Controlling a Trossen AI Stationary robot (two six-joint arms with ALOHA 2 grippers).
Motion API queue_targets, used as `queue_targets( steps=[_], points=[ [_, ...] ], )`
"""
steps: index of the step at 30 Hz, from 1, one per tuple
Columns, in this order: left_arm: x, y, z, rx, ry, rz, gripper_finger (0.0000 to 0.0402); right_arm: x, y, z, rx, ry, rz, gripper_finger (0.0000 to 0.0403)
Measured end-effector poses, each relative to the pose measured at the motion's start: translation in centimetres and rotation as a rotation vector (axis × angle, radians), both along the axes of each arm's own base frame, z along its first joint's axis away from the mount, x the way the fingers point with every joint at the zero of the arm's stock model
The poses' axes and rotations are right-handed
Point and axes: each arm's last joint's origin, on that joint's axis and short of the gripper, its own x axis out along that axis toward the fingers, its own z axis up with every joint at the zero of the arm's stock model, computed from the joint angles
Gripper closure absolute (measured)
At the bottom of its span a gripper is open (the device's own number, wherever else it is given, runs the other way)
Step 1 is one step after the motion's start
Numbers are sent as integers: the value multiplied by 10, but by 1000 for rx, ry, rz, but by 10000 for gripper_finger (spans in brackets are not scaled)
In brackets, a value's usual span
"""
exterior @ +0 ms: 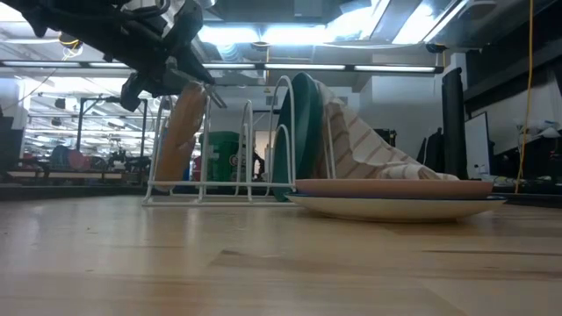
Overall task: Sort dishes
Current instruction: Put the brown plate into the dish rack
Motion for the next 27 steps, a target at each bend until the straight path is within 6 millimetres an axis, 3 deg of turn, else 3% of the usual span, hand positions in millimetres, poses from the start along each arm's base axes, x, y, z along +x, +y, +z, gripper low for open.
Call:
queue_targets(
  steps=[17,27],
  points=[
    [-9,6,15,230,232,-94,284,-4,-1,-3,9,47,-24,304],
    [-14,8,4,297,436,-128,284,-4,-1,-3,10,46,-24,304]
  ],
)
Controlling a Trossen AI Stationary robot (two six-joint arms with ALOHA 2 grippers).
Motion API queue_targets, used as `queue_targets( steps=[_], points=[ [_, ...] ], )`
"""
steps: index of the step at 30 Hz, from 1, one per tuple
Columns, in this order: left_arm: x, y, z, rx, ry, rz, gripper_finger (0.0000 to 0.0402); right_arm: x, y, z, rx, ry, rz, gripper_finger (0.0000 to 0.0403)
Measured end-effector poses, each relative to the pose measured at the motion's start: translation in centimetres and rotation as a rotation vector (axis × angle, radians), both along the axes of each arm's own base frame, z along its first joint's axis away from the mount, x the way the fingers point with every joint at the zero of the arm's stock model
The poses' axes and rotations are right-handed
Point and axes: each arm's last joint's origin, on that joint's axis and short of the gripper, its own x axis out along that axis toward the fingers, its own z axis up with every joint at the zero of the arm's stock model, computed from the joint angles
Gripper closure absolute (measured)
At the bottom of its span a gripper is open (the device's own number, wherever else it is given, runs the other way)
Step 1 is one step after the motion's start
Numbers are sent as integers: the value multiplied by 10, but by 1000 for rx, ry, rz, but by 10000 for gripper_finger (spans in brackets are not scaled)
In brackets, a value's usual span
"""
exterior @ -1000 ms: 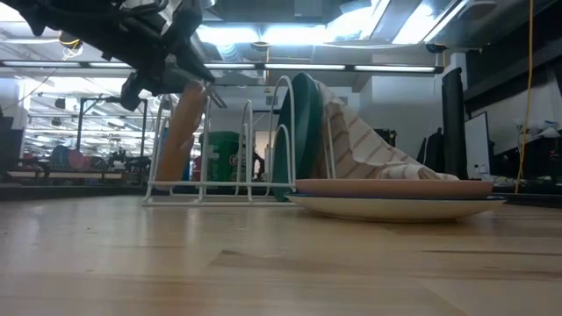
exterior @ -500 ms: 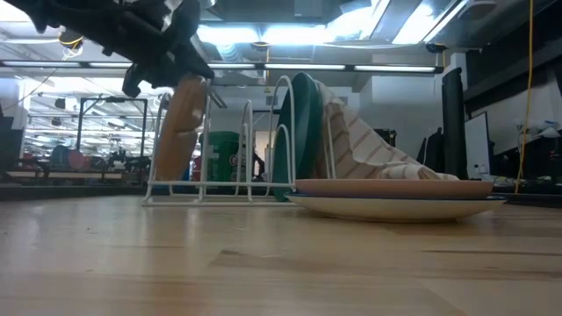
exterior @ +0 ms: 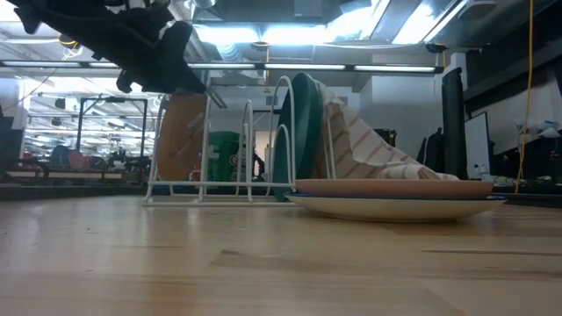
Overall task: Sort dishes
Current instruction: Put the brown plate into the dish rack
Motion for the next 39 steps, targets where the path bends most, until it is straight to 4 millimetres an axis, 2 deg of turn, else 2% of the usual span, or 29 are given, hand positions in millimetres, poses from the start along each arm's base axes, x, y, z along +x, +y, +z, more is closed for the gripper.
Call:
queue_targets(
  steps=[10,19,23,39],
  points=[
    [1,-4,-6,-93,52,-147,284,0,0,0,0,0,0,304],
    [-3,-3,-12,-70,149,-161,284,0,0,0,3,1,2,304],
    [-3,-5,-12,-86,138,-159,284,0,2,0,43,12,36,304],
    [-8,-31,-12,-117,108,-269,284,-1,4,-1,98,29,85,304]
  ],
)
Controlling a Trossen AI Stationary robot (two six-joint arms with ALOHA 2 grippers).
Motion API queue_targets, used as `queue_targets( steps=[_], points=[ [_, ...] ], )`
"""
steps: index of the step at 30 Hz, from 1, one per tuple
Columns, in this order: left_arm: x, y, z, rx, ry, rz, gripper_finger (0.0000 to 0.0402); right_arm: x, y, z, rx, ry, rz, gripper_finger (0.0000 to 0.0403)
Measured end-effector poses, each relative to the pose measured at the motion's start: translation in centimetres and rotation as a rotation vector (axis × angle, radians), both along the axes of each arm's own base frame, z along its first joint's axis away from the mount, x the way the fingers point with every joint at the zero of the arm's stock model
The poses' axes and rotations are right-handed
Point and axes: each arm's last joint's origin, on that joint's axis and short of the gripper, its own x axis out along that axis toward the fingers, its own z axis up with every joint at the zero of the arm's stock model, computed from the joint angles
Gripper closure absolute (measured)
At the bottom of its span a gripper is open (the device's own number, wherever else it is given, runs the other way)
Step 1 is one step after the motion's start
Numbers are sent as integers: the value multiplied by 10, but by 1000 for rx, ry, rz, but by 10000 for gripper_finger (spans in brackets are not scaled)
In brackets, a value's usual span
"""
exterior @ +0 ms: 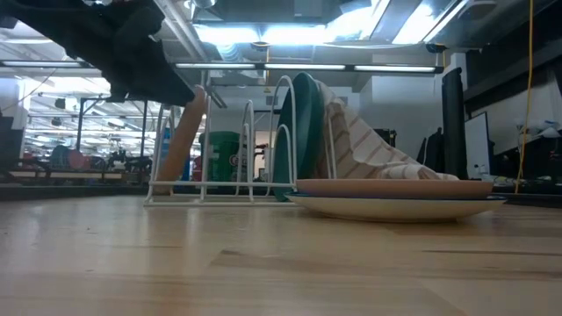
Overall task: Sort dishes
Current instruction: Put the brown plate into the dish rack
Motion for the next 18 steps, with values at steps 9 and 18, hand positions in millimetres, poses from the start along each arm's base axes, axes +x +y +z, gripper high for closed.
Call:
queue_targets(
  steps=[9,18],
  points=[
    [0,-20,8,-58,-100,-112,284,6,4,-24,53,64,38,304],
    [2,-7,7,-13,-88,-12,284,13,6,-73,44,166,11,304]
  ],
)
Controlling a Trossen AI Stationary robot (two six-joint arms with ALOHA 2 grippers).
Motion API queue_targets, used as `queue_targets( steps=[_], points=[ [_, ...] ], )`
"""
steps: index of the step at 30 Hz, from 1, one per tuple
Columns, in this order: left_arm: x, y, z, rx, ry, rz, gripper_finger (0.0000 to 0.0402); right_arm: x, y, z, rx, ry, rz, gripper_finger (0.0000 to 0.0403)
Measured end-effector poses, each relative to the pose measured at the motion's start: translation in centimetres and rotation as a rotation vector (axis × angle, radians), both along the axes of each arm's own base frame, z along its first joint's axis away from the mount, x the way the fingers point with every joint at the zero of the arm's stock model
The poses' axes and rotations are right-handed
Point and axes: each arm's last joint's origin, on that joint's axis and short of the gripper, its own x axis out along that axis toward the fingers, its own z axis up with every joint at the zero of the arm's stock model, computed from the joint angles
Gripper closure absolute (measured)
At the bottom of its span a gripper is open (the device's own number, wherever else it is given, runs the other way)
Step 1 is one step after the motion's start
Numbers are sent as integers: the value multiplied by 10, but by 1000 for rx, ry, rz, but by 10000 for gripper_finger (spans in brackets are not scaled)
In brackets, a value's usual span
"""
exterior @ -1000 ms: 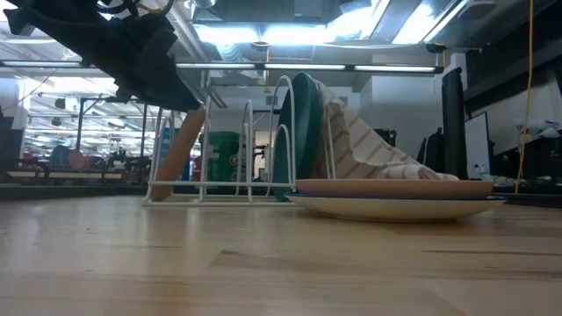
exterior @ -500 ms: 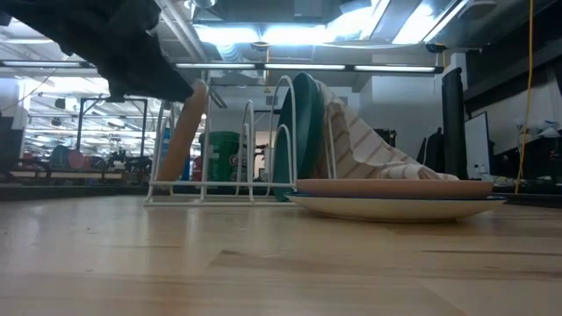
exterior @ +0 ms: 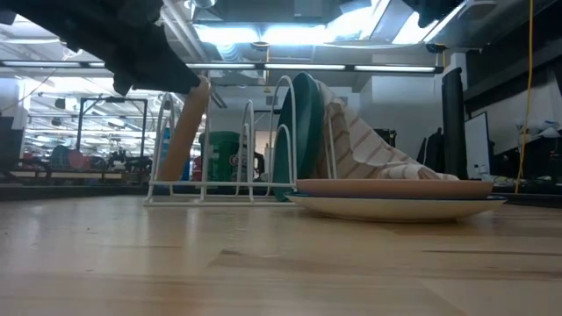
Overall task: Sort dishes
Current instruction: Put the brown plate into the dish rack, then put the pink plate into the dish rack
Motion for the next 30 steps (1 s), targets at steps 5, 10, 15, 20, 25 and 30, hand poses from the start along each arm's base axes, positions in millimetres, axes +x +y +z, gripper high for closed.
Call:
queue_targets(
  steps=[5,10,15,20,25,30],
  points=[
    [1,5,0,35,21,11,284,-2,-1,-17,21,66,-67,304],
    [1,6,-1,93,63,-4,284,-4,-1,-30,26,110,-102,304],
    [-6,9,-10,146,182,24,284,-6,-2,-39,28,139,-125,304],
    [-14,12,-19,81,235,81,284,-7,-2,-46,22,159,-128,304],
    [-16,7,-20,51,220,75,284,-8,-2,-49,18,172,-129,304],
    [-12,-3,-10,-3,150,42,284,-6,-2,-48,36,151,-150,304]
  ],
)
